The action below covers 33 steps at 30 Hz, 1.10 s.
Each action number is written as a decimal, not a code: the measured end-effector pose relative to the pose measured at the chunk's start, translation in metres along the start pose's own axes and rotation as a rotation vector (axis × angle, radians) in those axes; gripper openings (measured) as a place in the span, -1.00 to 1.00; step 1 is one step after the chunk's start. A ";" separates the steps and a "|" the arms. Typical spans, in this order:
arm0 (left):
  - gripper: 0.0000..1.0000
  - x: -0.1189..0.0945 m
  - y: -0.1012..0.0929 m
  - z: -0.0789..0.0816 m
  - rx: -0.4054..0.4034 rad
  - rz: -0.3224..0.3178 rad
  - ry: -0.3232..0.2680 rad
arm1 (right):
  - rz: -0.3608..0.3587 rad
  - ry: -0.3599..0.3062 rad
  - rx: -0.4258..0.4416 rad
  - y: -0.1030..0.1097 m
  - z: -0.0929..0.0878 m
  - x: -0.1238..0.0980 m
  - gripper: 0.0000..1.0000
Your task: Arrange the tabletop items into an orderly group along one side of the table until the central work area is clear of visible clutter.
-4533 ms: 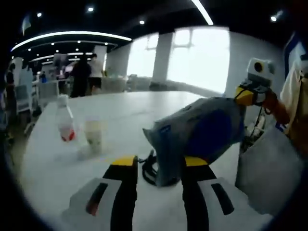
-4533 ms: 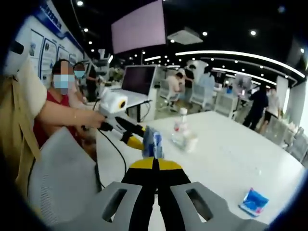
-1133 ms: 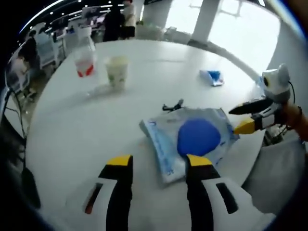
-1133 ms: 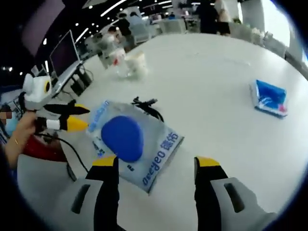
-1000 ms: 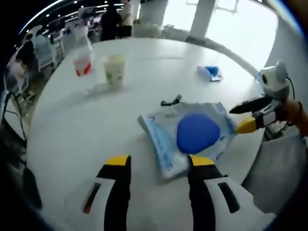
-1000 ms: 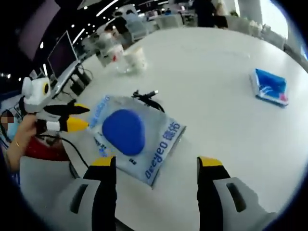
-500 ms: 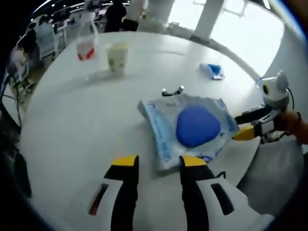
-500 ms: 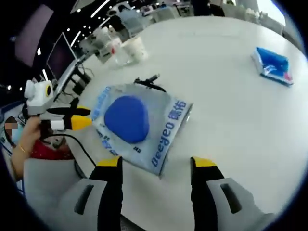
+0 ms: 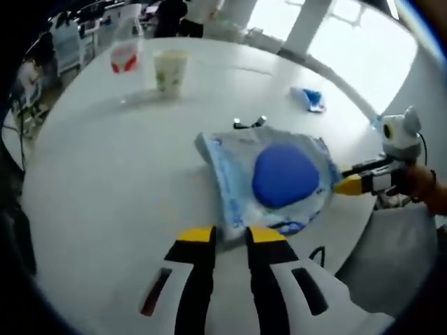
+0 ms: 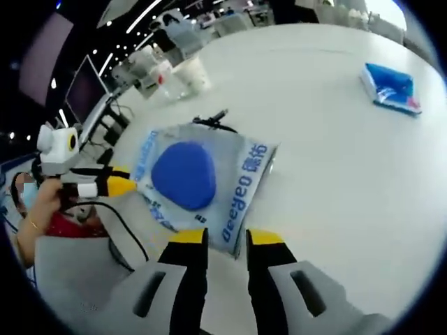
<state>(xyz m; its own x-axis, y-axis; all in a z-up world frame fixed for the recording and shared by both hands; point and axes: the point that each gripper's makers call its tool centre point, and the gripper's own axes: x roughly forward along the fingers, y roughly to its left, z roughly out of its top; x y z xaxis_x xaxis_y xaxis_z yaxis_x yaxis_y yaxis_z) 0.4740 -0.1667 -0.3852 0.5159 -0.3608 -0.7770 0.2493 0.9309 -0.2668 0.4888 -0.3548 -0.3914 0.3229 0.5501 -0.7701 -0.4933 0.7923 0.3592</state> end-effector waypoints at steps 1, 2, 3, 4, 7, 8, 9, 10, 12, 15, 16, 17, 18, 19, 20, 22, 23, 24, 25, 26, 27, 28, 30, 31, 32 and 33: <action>-0.77 0.000 0.001 -0.001 -0.001 0.004 0.003 | -0.002 -0.003 0.001 0.000 0.001 0.000 -0.71; -0.79 0.001 0.002 -0.002 0.002 0.007 0.007 | -0.004 -0.003 -0.001 -0.001 0.001 0.000 -0.74; -0.81 0.001 0.002 -0.002 0.002 0.007 0.008 | -0.008 -0.002 -0.002 -0.002 0.000 -0.001 -0.76; -0.84 0.002 0.002 -0.003 0.004 0.007 0.009 | -0.009 -0.002 -0.002 -0.002 0.000 -0.001 -0.80; -0.87 0.003 0.001 -0.005 0.004 0.005 0.019 | -0.009 0.007 0.011 -0.003 -0.001 0.000 -0.85; -0.88 0.003 0.001 -0.005 0.005 0.005 0.023 | -0.008 0.010 0.013 -0.002 -0.002 0.000 -0.87; -0.90 0.004 0.000 -0.007 0.011 0.004 0.030 | -0.004 0.012 0.019 -0.002 -0.003 0.000 -0.89; -0.91 0.005 -0.001 -0.007 0.013 0.004 0.034 | -0.002 0.014 0.017 -0.001 -0.003 0.000 -0.90; -0.93 0.005 -0.002 -0.007 0.027 0.005 0.034 | -0.006 0.018 0.010 0.000 -0.003 0.001 -0.91; -0.95 0.005 -0.002 -0.007 0.040 0.008 0.039 | -0.004 0.020 0.009 0.000 -0.003 0.001 -0.92; -0.96 0.006 -0.001 -0.007 0.042 0.010 0.039 | 0.005 0.028 0.007 0.000 -0.004 0.001 -0.92; -0.96 0.005 -0.001 -0.006 0.044 0.010 0.038 | 0.006 0.031 0.006 0.000 -0.005 0.001 -0.93; -0.96 0.005 -0.001 -0.006 0.043 0.009 0.039 | 0.007 0.031 0.013 0.000 -0.005 0.001 -0.93; -0.97 0.005 -0.002 -0.007 0.043 0.008 0.041 | 0.009 0.030 0.016 0.000 -0.006 0.001 -0.93; -0.97 0.004 -0.002 -0.007 0.046 0.007 0.040 | 0.010 0.031 0.015 0.000 -0.006 0.001 -0.94; -0.98 0.004 -0.003 -0.008 0.044 0.002 0.044 | 0.011 0.030 0.013 0.000 -0.005 0.000 -0.95; -0.98 0.003 -0.004 -0.008 0.047 -0.001 0.044 | 0.011 0.029 0.007 0.001 -0.005 -0.001 -0.95; -0.98 0.003 -0.004 -0.009 0.048 -0.004 0.047 | 0.010 0.029 0.005 0.001 -0.004 -0.002 -0.95; -0.99 0.002 -0.006 -0.009 0.051 -0.009 0.048 | 0.013 0.038 -0.015 0.002 -0.005 -0.004 -0.95; -0.99 0.000 -0.008 -0.009 0.058 -0.014 0.045 | 0.009 0.033 -0.018 0.002 -0.004 -0.005 -0.96; -1.00 -0.001 -0.010 -0.008 0.060 -0.020 0.044 | 0.005 0.033 -0.033 0.002 -0.004 -0.007 -0.96; -1.00 -0.003 -0.011 -0.007 0.057 -0.025 0.044 | 0.001 0.031 -0.029 0.001 -0.004 -0.008 -0.96; -1.00 -0.005 -0.014 -0.005 0.037 -0.032 0.052 | -0.007 0.028 -0.012 0.000 -0.004 -0.011 -0.96; -1.00 -0.007 -0.015 -0.003 0.047 -0.035 0.044 | -0.009 0.027 -0.013 0.000 -0.004 -0.013 -0.96; -1.00 -0.007 -0.017 -0.001 0.053 -0.036 0.036 | -0.015 0.017 -0.009 -0.001 -0.003 -0.015 -0.96; -1.00 -0.009 -0.018 0.000 0.054 -0.036 0.036 | -0.018 0.011 -0.011 -0.001 -0.001 -0.016 -0.96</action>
<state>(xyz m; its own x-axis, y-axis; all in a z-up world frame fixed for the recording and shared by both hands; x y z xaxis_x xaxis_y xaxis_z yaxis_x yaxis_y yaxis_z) 0.4650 -0.1804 -0.3738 0.4758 -0.3909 -0.7879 0.3112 0.9127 -0.2649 0.4832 -0.3650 -0.3802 0.3233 0.5329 -0.7820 -0.4961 0.7992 0.3395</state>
